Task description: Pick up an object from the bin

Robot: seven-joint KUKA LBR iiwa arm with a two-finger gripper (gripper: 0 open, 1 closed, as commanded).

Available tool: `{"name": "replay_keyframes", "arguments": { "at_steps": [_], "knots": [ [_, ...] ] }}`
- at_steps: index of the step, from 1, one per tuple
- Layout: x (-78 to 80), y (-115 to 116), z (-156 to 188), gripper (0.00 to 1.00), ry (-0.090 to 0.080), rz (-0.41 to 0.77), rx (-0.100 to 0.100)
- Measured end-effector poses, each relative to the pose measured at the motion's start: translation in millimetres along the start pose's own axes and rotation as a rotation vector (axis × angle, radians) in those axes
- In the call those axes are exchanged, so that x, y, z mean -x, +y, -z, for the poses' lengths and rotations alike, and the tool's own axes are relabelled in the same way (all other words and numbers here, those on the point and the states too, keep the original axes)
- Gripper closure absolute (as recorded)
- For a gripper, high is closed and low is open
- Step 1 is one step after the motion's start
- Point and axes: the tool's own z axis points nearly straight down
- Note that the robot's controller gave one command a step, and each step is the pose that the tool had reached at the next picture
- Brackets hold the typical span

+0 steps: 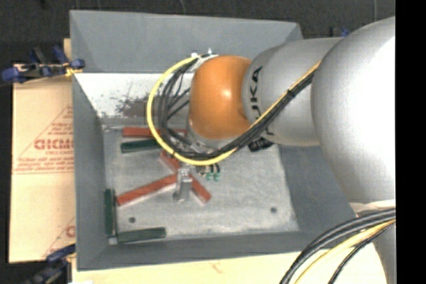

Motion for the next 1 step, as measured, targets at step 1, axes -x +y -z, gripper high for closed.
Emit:
{"name": "replay_keyframes", "arguments": {
  "at_steps": [1],
  "knots": [
    [6.6, 23.9, -29.5, 0.00, 0.019, 0.043, 0.005]
  ]
}}
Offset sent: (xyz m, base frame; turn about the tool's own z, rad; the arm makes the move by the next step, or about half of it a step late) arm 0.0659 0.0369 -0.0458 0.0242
